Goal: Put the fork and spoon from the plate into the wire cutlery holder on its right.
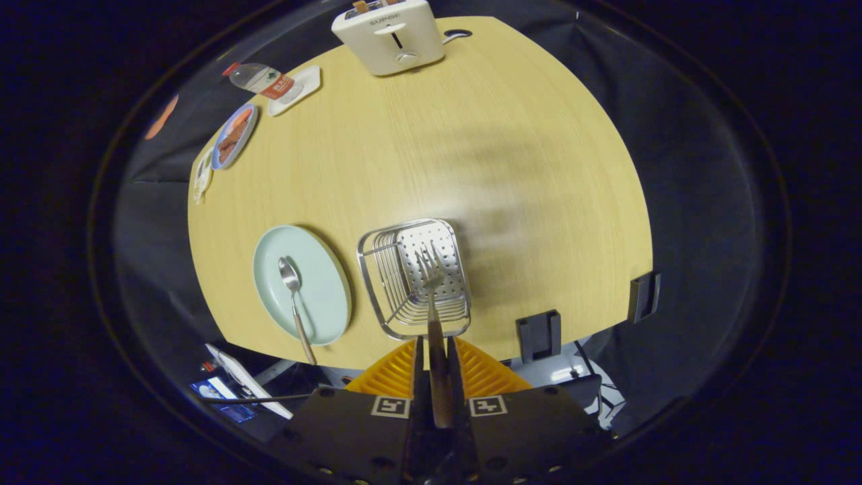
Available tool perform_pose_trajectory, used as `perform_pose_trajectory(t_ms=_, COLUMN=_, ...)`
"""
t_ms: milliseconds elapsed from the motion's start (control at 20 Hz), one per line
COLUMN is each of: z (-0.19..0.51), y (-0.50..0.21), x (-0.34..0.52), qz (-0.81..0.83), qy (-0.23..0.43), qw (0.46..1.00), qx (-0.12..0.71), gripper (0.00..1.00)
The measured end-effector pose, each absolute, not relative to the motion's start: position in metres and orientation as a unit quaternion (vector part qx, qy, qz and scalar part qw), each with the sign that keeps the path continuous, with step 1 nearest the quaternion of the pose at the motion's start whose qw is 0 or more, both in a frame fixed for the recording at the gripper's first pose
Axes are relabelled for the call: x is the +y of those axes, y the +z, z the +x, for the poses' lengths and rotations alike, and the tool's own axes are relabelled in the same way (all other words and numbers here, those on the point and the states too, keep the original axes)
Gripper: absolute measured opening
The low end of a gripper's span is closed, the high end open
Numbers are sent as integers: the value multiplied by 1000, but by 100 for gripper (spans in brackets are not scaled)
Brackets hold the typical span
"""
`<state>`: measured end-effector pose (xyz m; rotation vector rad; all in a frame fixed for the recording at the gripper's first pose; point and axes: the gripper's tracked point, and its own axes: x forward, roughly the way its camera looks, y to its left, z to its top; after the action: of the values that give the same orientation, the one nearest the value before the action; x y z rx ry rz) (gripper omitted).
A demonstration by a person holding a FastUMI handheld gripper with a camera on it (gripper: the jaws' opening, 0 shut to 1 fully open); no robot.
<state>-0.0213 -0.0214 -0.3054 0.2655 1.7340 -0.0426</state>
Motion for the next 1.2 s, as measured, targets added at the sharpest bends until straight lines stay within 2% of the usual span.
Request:
perform_pose_trajectory(t_ms=100, z=-14, y=-301, x=-20, qz=109, qy=-10, qw=660, qx=743, gripper=33)
perform_pose_trajectory(t_ms=200, z=-5, y=-294, x=-15, qz=93, qy=6, qw=690, qx=718, gripper=56)
perform_pose_trajectory(t_ms=350, z=11, y=-279, x=-5, qz=59, qy=28, qw=746, qx=663, gripper=80)
perform_pose_trajectory(t_ms=600, z=15, y=-258, x=38, qz=23, qy=59, qw=815, qx=576, gripper=96)
perform_pose_trajectory(t_ms=750, z=-1, y=-263, x=84, qz=11, qy=86, qw=838, qx=539, gripper=97)
perform_pose_trajectory(t_ms=950, z=-41, y=-290, x=147, qz=9, qy=122, qw=838, qx=532, gripper=97)
perform_pose_trajectory(t_ms=1200, z=-59, y=-335, x=189, qz=37, qy=102, qw=840, qx=532, gripper=97)
